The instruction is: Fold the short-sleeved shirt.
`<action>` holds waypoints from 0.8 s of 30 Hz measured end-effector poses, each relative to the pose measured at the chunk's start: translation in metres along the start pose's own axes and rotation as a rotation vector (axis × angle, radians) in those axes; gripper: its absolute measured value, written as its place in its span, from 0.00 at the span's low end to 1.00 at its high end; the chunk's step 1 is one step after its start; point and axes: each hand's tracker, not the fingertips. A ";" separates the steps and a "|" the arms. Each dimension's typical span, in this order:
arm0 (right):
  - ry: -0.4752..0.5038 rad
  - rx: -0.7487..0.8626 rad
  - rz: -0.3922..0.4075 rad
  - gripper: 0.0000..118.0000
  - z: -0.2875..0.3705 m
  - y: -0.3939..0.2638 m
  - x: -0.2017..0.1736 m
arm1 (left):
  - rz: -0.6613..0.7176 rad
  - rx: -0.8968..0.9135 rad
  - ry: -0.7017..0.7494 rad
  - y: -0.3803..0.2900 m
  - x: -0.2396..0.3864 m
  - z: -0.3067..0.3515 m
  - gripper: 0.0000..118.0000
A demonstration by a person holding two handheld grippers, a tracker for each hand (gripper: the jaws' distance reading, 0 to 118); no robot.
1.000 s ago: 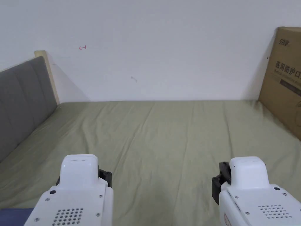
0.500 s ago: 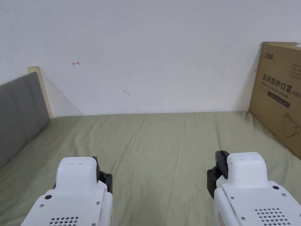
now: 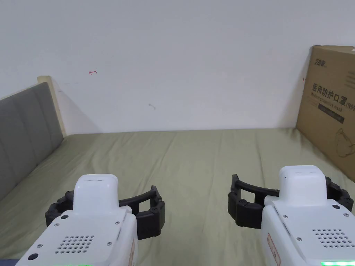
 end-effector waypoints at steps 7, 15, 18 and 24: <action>-0.010 -0.020 0.002 1.00 -0.002 -0.004 0.002 | 0.104 -0.037 -0.062 0.001 -0.012 0.001 0.97; 0.015 -0.048 -0.016 1.00 0.000 -0.003 0.001 | 0.032 -0.005 -0.004 -0.001 -0.003 -0.003 0.97; 0.014 -0.043 0.009 1.00 0.001 -0.004 0.001 | 0.016 -0.008 -0.009 -0.003 0.001 -0.005 0.97; 0.011 -0.061 0.011 1.00 0.001 -0.005 0.004 | 0.004 -0.029 -0.028 -0.001 0.004 -0.006 0.97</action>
